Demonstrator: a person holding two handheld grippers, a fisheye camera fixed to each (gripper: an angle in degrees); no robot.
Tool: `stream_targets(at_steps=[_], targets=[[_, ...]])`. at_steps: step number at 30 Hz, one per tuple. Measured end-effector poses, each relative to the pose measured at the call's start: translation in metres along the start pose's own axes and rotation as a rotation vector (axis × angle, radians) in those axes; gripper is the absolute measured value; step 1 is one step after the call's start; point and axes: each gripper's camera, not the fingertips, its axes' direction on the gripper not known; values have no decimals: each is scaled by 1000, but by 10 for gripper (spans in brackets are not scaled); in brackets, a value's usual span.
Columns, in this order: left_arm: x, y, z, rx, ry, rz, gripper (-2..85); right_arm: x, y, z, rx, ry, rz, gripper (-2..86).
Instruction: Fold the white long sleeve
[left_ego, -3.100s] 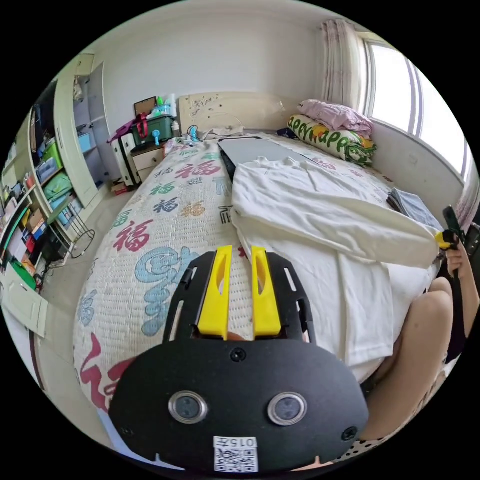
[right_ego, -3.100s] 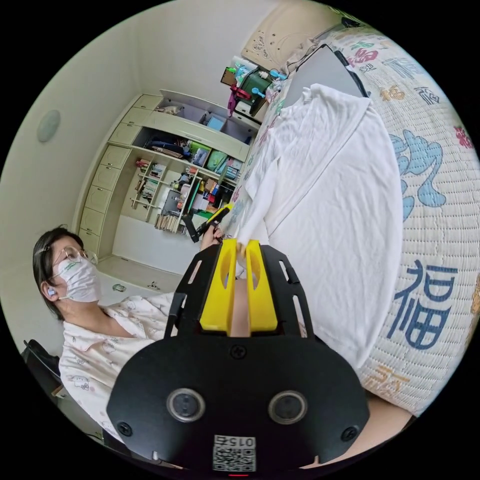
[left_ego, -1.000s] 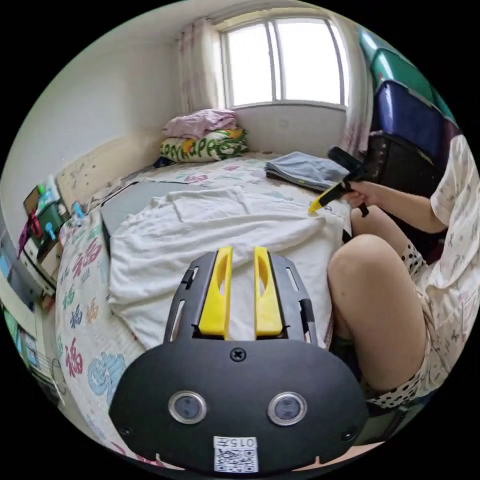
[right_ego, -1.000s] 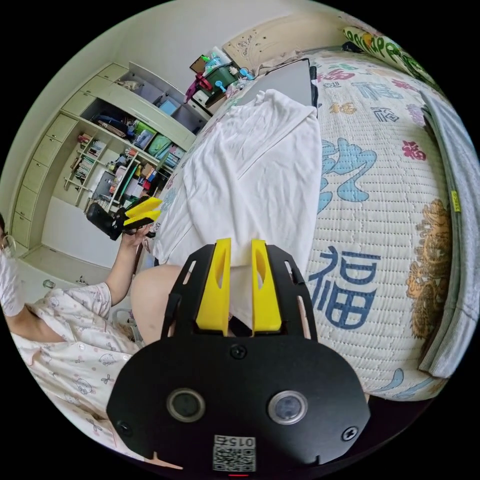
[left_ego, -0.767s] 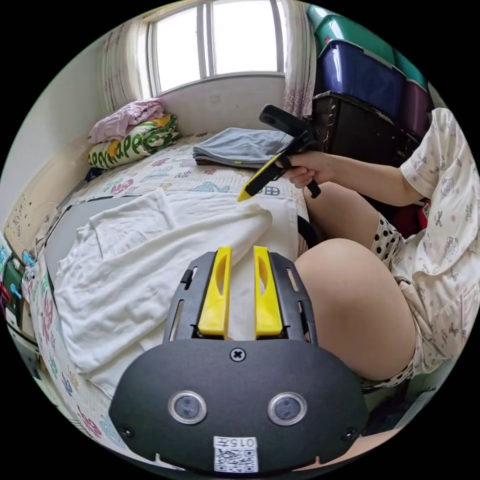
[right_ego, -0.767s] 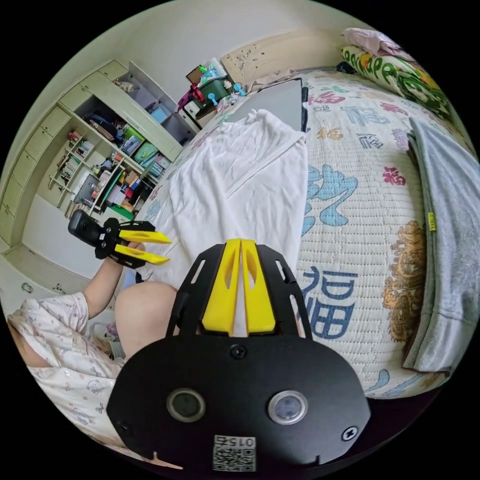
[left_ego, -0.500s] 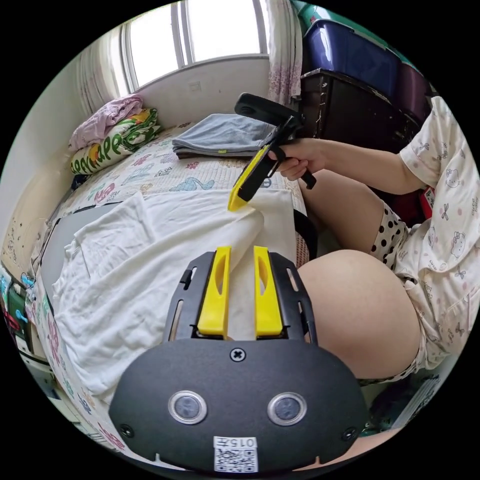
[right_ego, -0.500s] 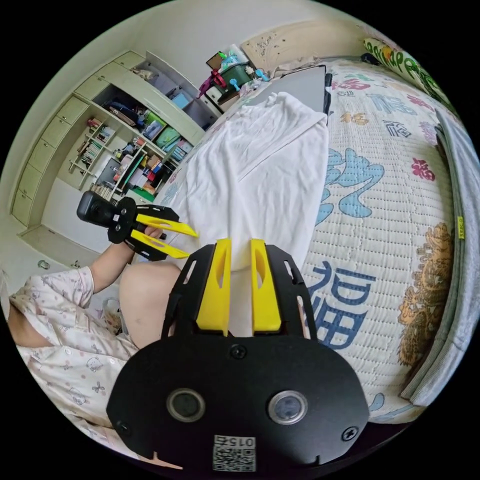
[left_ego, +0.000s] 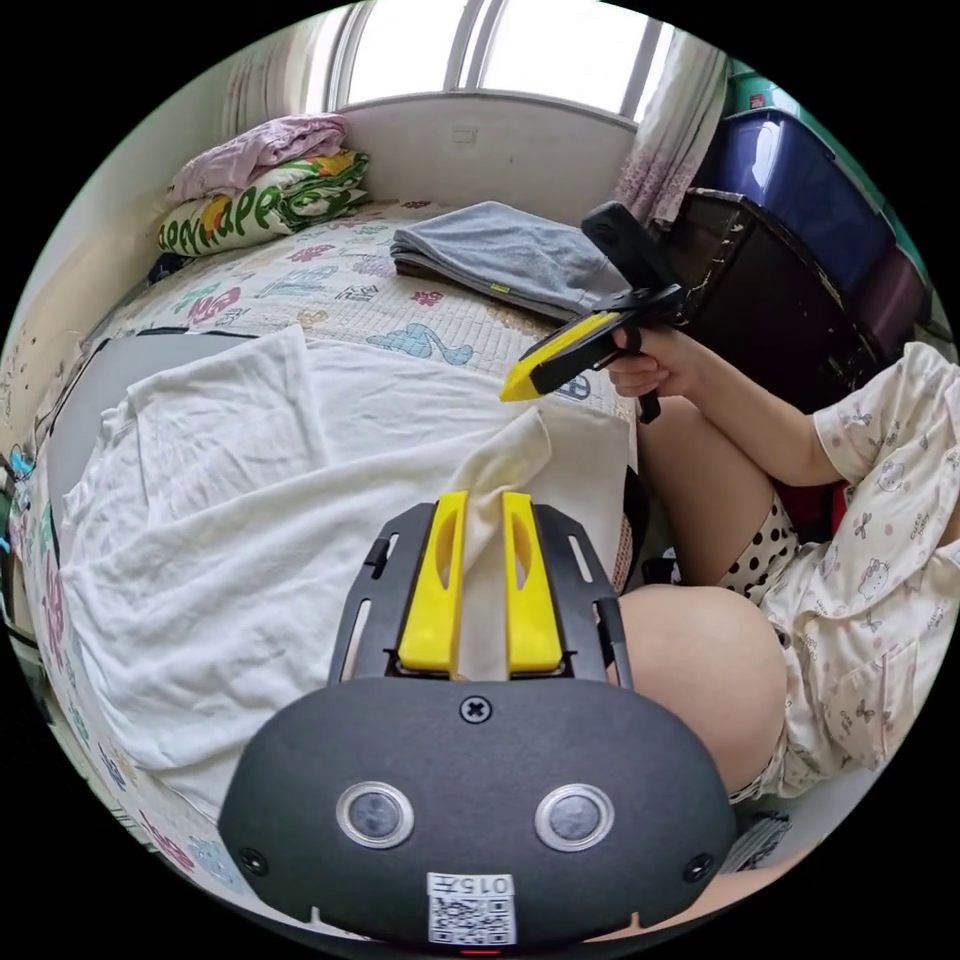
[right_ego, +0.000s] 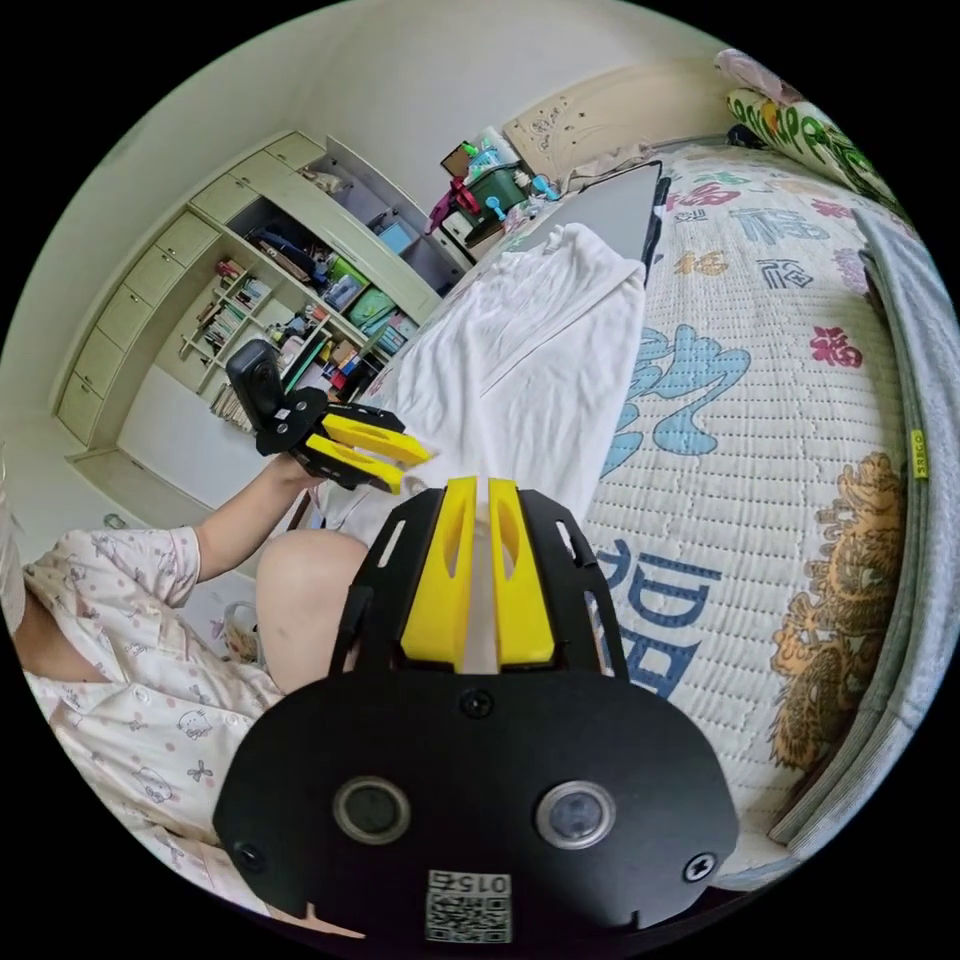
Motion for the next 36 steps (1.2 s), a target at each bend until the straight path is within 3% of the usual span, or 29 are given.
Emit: stream_targets(at_steps=[2,5,7,12,17,23,30,34,36], targets=[[-8,5,7,11,59,-3,28,0,10,-3,-39,-37,-37,35],[-35,18,7,64,309,-19,12,-3,18,-1,-71,22,-73,15],[-69,34,4,129,418,-125,11,0,20,-2,-74,35,-80,6],[-70,69,1,210,365,-131,33,23,26,-12,-19,62,-27,7],[-48,82,32,119,321,-36,58,34,32,-5,-25,49,-52,52],[-49,104,78,-32,274,-9,61,47,33,16,-27,123,-52,2],[-80,148,59,-25,280,-68,53,70,33,41,-18,154,-29,-3],[-123,196,4,114,331,-102,42,85,26,54,-19,176,1,8],[-179,244,-54,242,270,-208,44,94,14,54,11,211,22,18]])
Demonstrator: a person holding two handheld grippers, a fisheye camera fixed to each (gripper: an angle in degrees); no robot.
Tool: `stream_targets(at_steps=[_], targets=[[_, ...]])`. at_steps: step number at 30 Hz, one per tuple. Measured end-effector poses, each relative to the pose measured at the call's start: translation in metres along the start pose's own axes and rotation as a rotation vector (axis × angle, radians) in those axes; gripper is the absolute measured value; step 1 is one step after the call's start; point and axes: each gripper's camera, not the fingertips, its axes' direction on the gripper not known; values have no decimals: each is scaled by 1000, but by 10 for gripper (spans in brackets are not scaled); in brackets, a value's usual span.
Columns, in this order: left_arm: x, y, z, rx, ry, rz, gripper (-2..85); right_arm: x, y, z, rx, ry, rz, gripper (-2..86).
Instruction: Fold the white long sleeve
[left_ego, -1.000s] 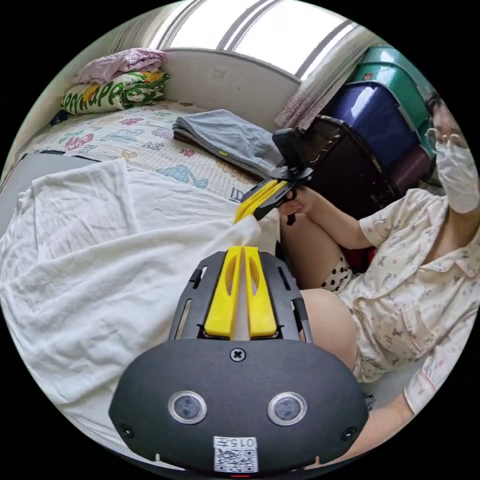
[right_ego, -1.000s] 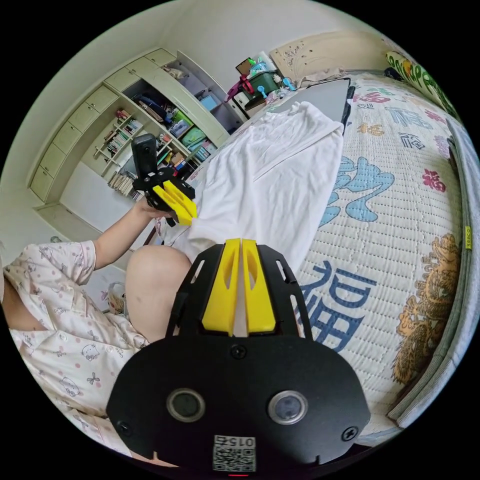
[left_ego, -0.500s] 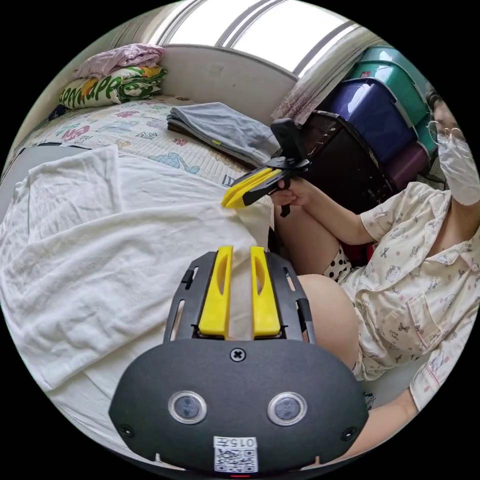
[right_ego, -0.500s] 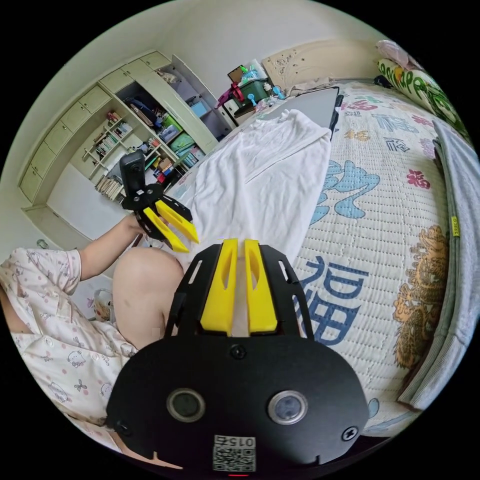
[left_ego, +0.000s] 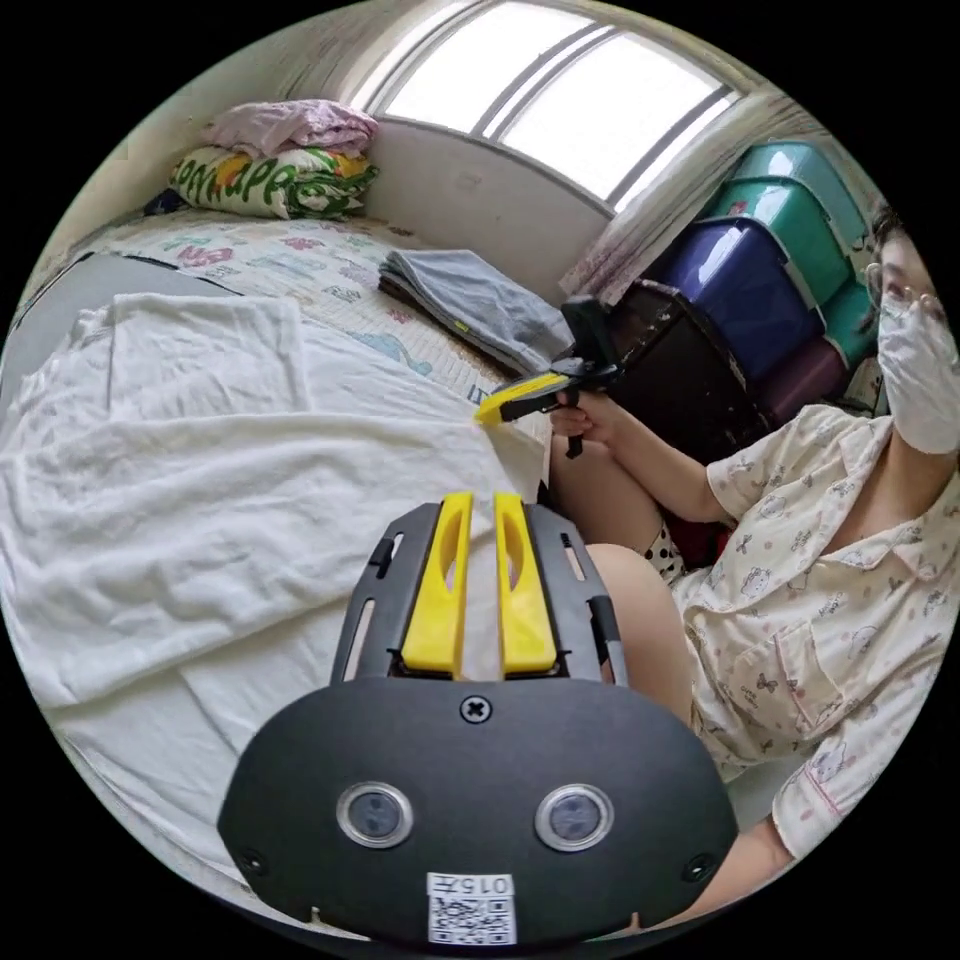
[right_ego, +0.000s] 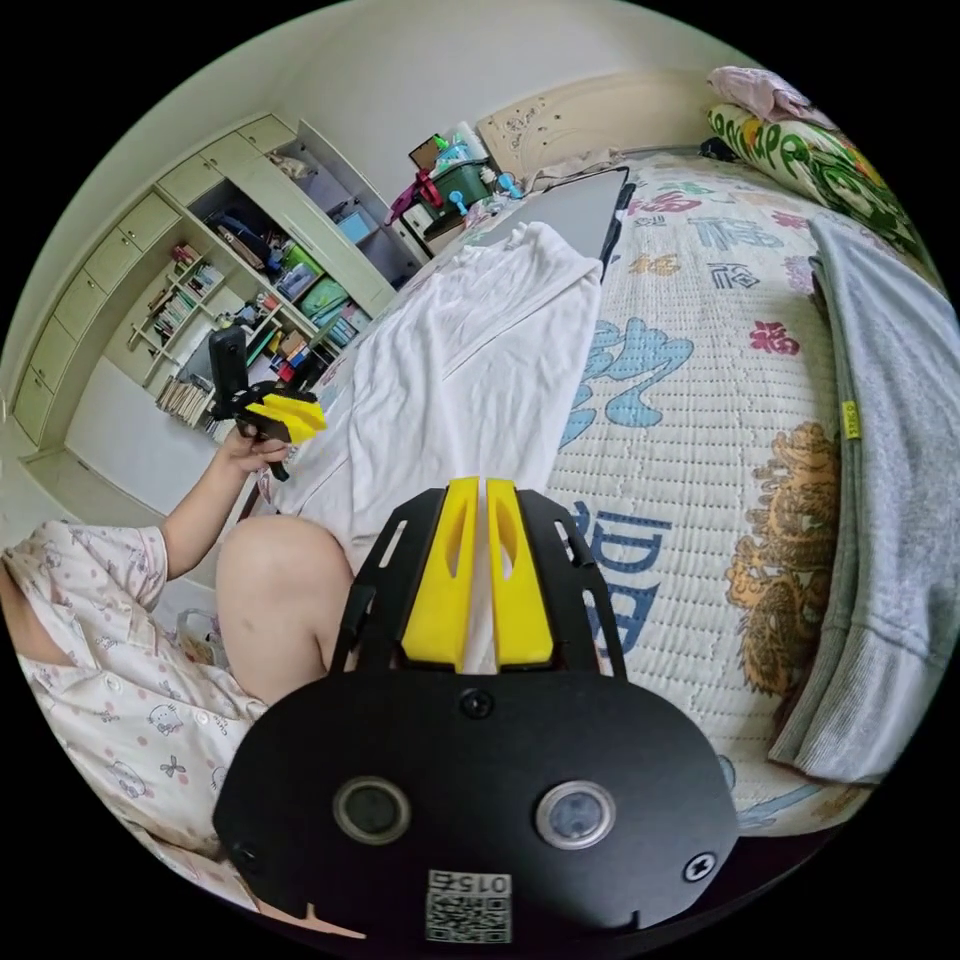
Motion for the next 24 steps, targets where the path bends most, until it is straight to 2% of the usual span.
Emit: stream_targets(at_steps=[3,7,13,18,22,24], targets=[[-72,25,-105,112,-243,-170,52,6,-43,5,75,30,-4,46],[-166,52,-226,246,-419,-422,84,2,-150,43,126,52,-52,69],[-273,44,-305,268,-668,-536,104,0,-313,171,78,95,-96,101],[-343,30,-330,267,-751,-600,104,38,-399,264,99,114,56,118],[-379,13,-343,259,-761,-641,111,52,-440,323,136,244,65,124],[-399,-1,-349,243,-731,-668,122,59,-453,351,101,220,77,125]])
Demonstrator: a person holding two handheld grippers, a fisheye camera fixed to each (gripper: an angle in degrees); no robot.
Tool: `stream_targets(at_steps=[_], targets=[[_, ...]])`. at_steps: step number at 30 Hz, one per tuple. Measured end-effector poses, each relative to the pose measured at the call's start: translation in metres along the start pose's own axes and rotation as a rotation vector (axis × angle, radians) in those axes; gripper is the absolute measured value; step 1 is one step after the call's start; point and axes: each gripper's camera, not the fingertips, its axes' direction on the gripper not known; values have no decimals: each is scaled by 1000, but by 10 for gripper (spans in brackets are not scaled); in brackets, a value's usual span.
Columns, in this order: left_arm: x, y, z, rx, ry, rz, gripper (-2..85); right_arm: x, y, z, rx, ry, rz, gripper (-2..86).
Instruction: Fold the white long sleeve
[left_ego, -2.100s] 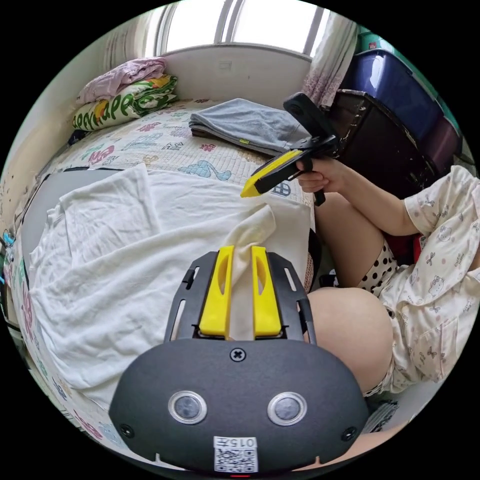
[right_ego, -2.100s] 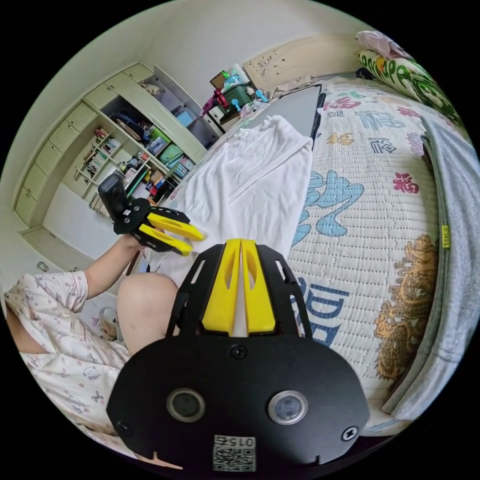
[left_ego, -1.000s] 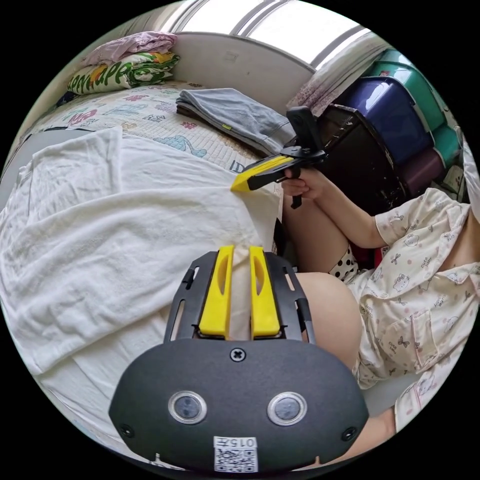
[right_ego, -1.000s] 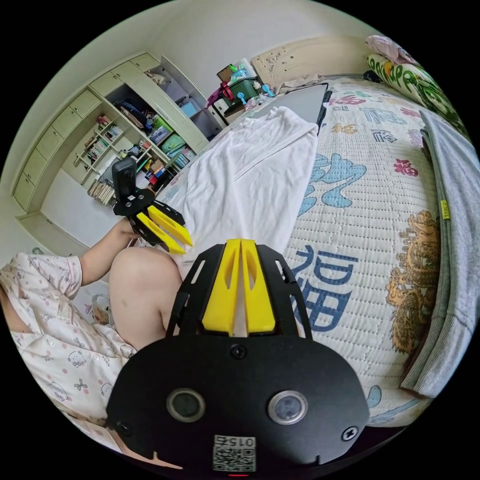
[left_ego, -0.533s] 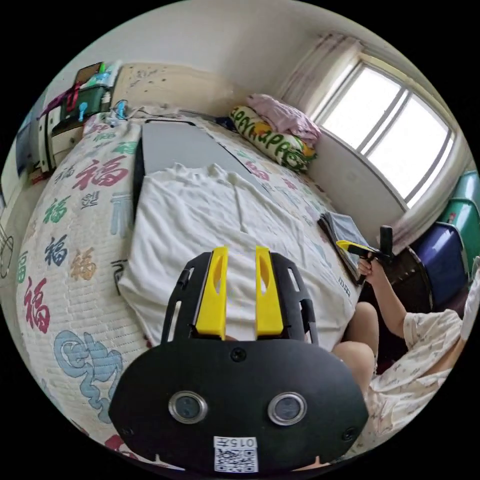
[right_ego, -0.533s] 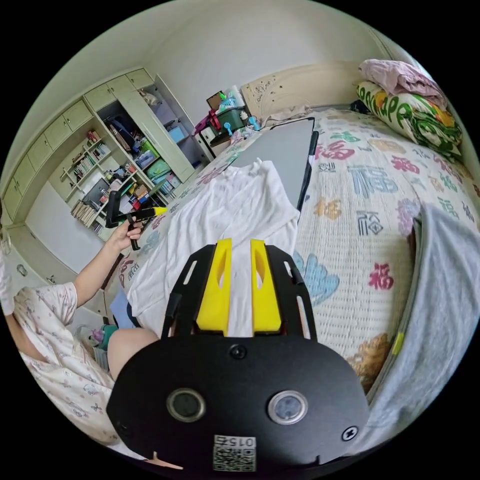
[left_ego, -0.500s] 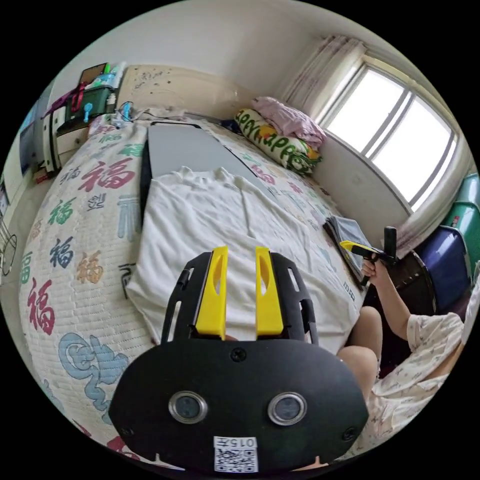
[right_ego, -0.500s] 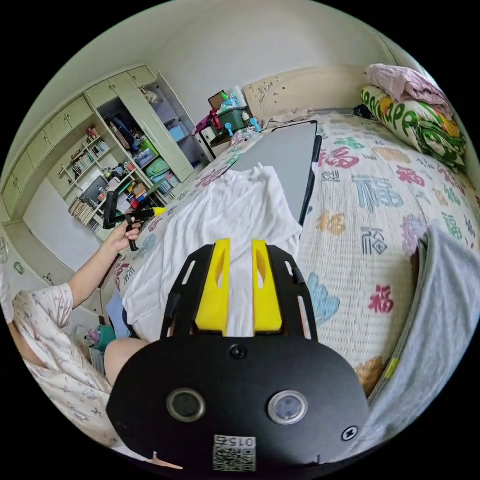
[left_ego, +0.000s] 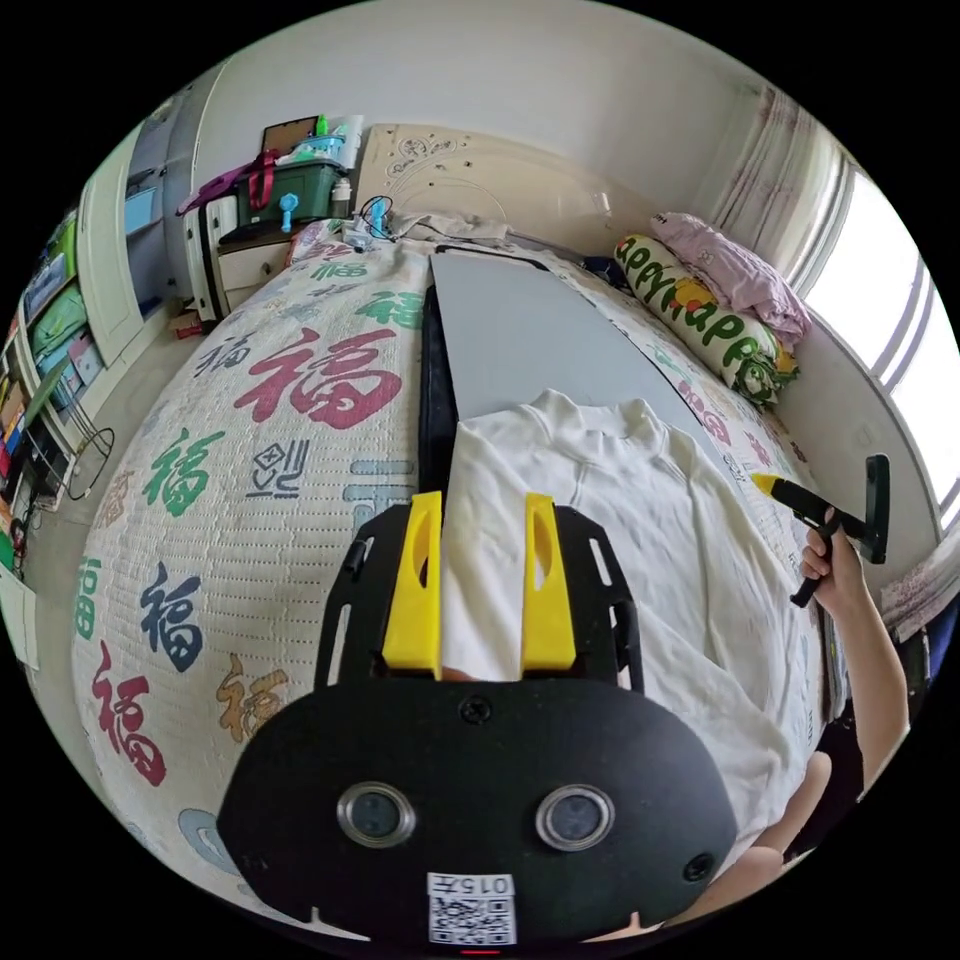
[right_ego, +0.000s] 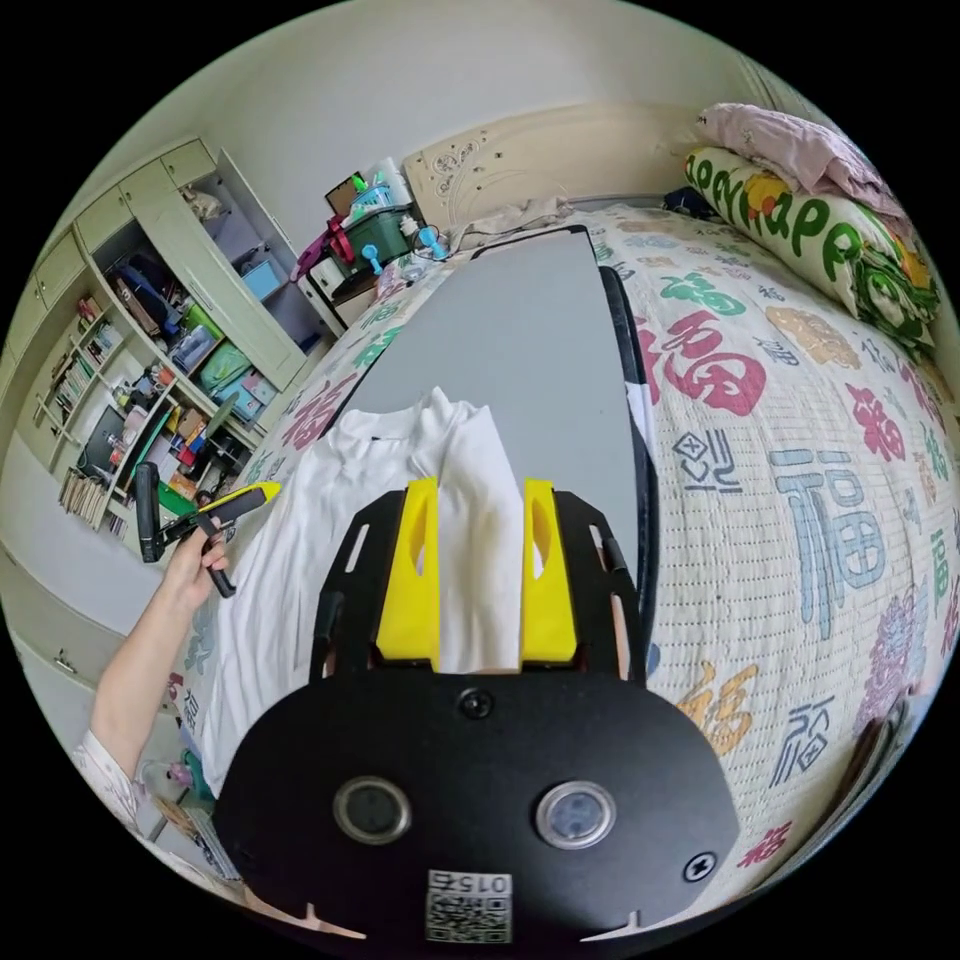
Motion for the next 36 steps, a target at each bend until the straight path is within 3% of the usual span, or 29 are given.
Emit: stream_targets(at_steps=[6,10,13,17,24,29,31,36], targets=[[15,-48,2,-78,-96,48,121,-10,-6,70,-65,44,-16,117],[32,-63,-21,-73,-80,68,44,-23,8,92,-139,90,-42,54],[67,-66,-86,98,-90,117,7,-47,32,63,-33,122,-115,35],[104,-55,-173,253,-23,231,-1,-70,85,-28,111,20,-192,31],[140,71,-368,399,246,474,-1,-115,258,-220,130,-165,-479,33],[140,221,-407,259,407,503,2,-121,436,-269,-118,-216,-535,24],[147,280,-404,188,399,477,3,-117,474,-274,-163,-231,-500,16],[178,296,-435,225,290,470,6,-124,488,-316,-130,-182,-399,-2]])
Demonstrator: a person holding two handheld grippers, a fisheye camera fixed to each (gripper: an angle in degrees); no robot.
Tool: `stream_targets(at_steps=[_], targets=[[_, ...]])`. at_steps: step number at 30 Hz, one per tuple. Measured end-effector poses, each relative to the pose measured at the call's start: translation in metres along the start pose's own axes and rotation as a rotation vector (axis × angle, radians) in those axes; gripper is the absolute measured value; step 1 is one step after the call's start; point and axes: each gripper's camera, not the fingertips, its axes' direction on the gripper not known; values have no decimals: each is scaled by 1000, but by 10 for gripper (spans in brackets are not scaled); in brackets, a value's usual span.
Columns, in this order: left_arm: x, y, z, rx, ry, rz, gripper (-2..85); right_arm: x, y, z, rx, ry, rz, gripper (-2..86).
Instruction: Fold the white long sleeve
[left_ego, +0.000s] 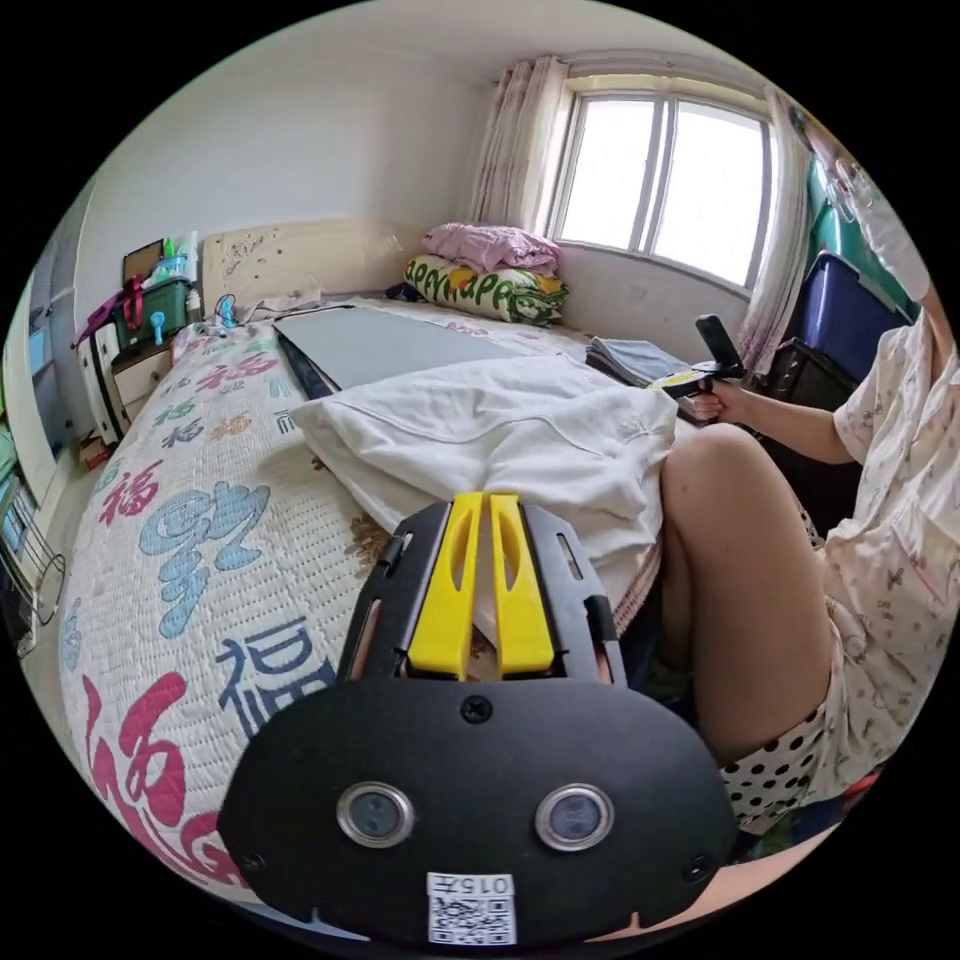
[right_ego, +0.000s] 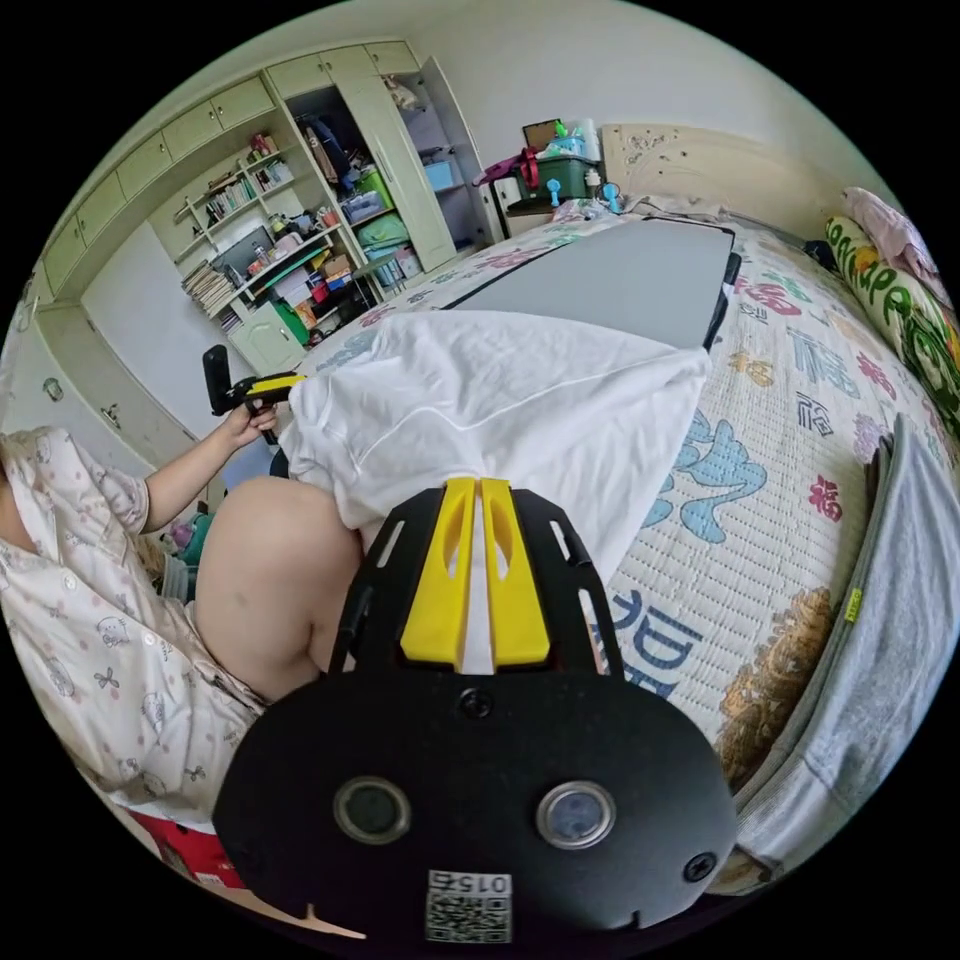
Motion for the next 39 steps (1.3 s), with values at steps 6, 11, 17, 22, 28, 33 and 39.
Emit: stream_targets(at_steps=[6,11,17,22,28,33,39], targets=[[-5,-51,-39,88,34,-61,17,-21,-42,-85,56,45,48,12],[-13,-29,-17,-69,-31,-187,77,15,-42,-125,51,-123,290,90],[18,-10,-38,-13,18,-301,81,7,-59,-160,70,-362,431,111],[32,7,9,-52,188,-543,104,-12,-115,-163,76,-479,470,121],[17,29,35,43,183,-689,69,-15,-165,-171,105,-471,586,52],[20,34,10,25,203,-642,23,-29,-187,-191,91,-376,565,17],[24,50,10,-60,141,-595,35,-45,-224,-194,49,-275,463,24]])
